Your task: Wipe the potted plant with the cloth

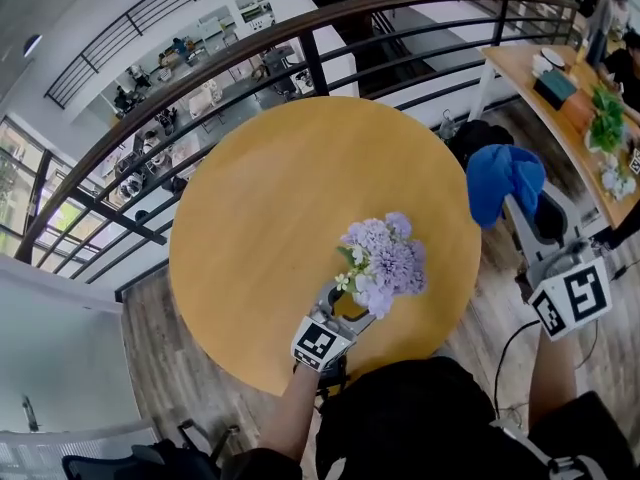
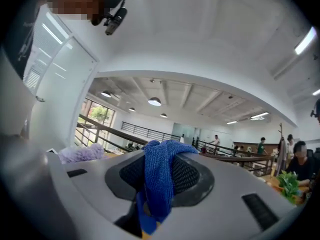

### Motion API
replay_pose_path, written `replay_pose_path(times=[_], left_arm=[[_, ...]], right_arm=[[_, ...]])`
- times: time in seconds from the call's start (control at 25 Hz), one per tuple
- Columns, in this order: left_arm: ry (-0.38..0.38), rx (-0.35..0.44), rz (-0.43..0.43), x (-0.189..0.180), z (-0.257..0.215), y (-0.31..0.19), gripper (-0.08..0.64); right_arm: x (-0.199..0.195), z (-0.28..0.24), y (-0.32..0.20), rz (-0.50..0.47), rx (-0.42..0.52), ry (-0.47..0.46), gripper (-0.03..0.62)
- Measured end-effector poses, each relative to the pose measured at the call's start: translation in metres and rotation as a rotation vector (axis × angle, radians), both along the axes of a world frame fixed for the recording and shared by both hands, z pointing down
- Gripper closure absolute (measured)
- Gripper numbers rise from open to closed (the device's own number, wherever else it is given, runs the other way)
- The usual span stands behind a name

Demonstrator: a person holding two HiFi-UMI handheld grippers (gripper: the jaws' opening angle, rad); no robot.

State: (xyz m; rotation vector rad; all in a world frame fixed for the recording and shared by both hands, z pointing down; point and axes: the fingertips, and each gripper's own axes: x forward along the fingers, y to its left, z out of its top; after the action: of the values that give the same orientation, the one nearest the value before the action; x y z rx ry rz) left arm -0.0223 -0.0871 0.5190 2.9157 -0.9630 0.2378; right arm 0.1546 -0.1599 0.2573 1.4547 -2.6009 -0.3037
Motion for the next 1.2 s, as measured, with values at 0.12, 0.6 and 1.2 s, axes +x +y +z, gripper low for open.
replay_pose_path(times=[0.12,0.6,1.2], left_arm=[[0.002,-0.001,0.002,0.001,0.001,0.002,0.239],[0.004,-0.003,0.006,-0.001,0.004,0.001,0.239],[0.006,-0.006,0.009,-0.005,0.004,0.004,0.241]], right_arm=[[-0.049,0.002,0.028,-0.152,0.008,0.048,0.472],[-0.091,0.129,0.031,-0.259,-0.295,0.088,0.472],[-0.037,0.090,-0.012,-0.055,-0.184,0.116,0.472]])
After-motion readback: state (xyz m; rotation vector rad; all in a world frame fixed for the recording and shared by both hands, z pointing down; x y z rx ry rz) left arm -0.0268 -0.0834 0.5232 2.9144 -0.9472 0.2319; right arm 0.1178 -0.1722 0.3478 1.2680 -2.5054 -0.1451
